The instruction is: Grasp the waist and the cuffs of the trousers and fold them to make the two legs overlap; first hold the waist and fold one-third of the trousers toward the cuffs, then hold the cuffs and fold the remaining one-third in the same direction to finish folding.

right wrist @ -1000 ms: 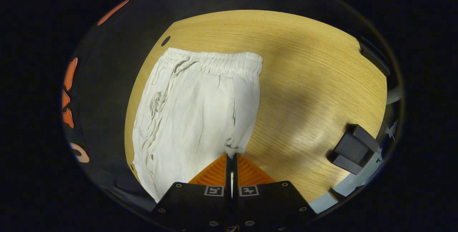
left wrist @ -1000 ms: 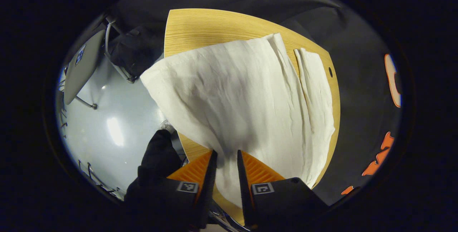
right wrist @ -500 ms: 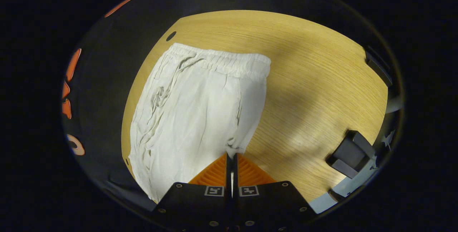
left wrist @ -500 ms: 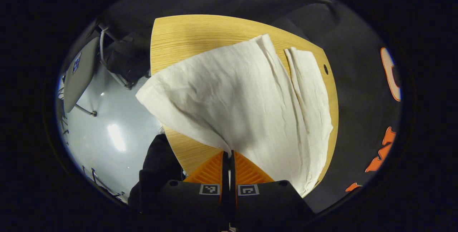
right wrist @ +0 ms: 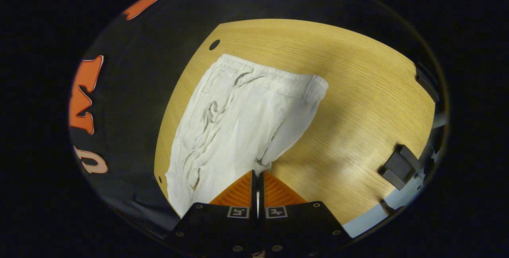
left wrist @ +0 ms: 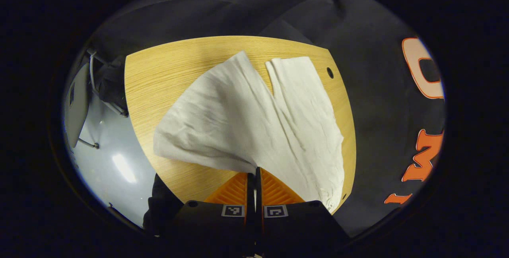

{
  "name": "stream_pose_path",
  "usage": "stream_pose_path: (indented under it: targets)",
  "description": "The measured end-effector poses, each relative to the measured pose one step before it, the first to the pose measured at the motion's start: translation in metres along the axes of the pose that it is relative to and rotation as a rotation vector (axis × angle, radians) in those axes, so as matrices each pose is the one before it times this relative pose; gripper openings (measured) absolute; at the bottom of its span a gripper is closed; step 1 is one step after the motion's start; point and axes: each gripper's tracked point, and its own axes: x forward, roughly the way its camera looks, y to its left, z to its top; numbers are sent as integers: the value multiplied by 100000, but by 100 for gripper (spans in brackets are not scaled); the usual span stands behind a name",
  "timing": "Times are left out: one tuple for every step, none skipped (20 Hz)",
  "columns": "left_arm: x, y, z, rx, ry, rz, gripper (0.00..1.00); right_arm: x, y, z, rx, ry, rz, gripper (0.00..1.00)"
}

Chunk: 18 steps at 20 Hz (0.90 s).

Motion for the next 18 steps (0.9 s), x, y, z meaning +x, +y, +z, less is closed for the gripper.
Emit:
stream_pose_path:
  targets:
    - [-91, -1036, 703, 823, -507, -1570, 4, -241, 915, 298, 367, -344, 1875, 0]
    - [34, -905, 750, 1106, -637, -1342, 4, -191, 911, 363, -205, -584, 1599, 1]
    - [91, -966, 791, 1562, -349, -1205, 5, -231, 798, 403, -373, -607, 1362, 0]
    - [164, -898, 665, 1650, -196, -1148, 4, -55, 826, 397, -235, -273, 1238, 0]
    - [194, -1008, 795, 1617, -35, -1301, 4, -155, 856, 369, -45, -267, 1341, 0]
    - [158, -1067, 670, 1787, 24, -907, 4, -34, 842, 467, 7, -356, 1375, 0]
    - [-158, -1157, 858, 2185, 196, -910, 4, -92, 847, 442, -147, -283, 939, 0]
    - [696, -1312, 767, 2469, -564, -1265, 4, -72, 748, 464, -310, -412, 633, 0]
    - [299, -1280, 862, 2688, -552, -1051, 4, 39, 692, 433, -585, -556, 548, 0]
    - [351, -1168, 962, 2556, -435, -1197, 4, 172, 681, 420, -634, -294, 183, 0]
    - [487, -1079, 866, 2168, -149, -997, 4, 211, 680, 311, -913, 40, 348, 0]
    - [467, -1105, 670, 1713, 135, -883, 4, 275, 750, 434, -821, 50, 257, 0]
    - [566, -1037, 601, 1927, 1239, -1485, 4, 444, 846, 386, -814, 29, 522, 0]
    - [467, -1102, 401, 1868, 835, -1332, 4, 443, 892, 477, -616, -132, 339, 0]
    - [662, -957, 802, 1953, 135, -962, 4, 578, 809, 558, -420, -47, -124, 0]
    - [598, -721, 674, 2006, 175, -214, 4, 617, 793, 559, -891, -356, -171, 0]
    - [684, -432, 815, 1139, 51, 348, 4, 479, 672, 698, -1136, -380, -354, 0]
    - [643, -5, 698, 760, 263, 294, 4, 597, 571, 723, -630, -504, -334, 0]
